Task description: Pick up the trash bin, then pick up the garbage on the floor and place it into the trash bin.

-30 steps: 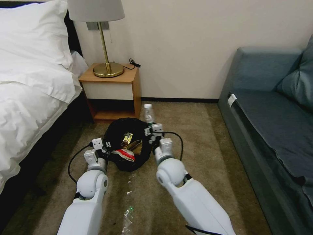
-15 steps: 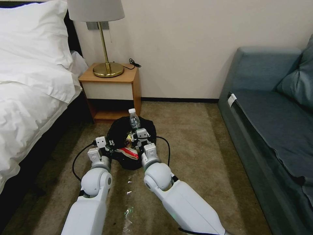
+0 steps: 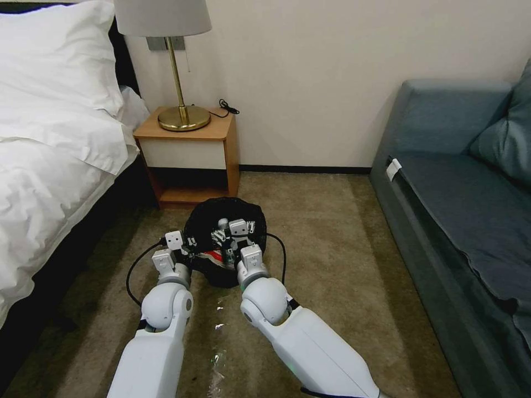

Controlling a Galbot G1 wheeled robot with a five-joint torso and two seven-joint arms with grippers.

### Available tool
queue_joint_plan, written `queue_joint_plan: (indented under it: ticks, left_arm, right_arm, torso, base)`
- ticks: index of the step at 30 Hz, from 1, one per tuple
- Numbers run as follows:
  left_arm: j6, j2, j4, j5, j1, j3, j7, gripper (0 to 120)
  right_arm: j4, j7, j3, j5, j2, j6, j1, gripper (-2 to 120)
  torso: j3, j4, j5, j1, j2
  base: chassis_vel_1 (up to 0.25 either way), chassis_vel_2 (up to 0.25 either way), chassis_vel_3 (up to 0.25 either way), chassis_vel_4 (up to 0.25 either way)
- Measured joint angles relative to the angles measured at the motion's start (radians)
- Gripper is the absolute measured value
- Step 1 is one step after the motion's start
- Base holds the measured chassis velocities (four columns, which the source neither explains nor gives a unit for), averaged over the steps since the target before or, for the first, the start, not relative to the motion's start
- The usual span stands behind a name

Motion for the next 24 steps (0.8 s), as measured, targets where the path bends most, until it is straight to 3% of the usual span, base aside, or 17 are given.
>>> queue_joint_plan:
  ticks: [4,14,24]
  left_arm:
    - [0.0,0.0,0.004,0.0,-0.004,0.001,0.0,2]
    - [-0.009,0.016,0.05,-0.037,-0.03,-0.018,-0.002,2]
    - [-0.026,-0.009,0.163,-0.161,-0.141,-0.084,-0.06,2]
  right_arm:
    - [0.005,-0.001,0.016,0.0,0.001,0.0,0.001,99]
    - [0.108,-0.016,0.315,-0.043,-0.068,0.012,-0.08,100]
    - [0.136,-0.033,0.548,-0.093,-0.108,0.109,-0.253,100]
  torso:
    - [0.0,0.0,0.0,0.0,0.0]
    - [0.0,0.0,0.0003,0.0,0.0]
    - [0.0,0.0,0.0002,0.0,0.0]
  base:
    - [0.0,0.0,0.0,0.0]
    - [0.0,0.0,0.0,0.0]
    - [0.0,0.0,0.0,0.0]
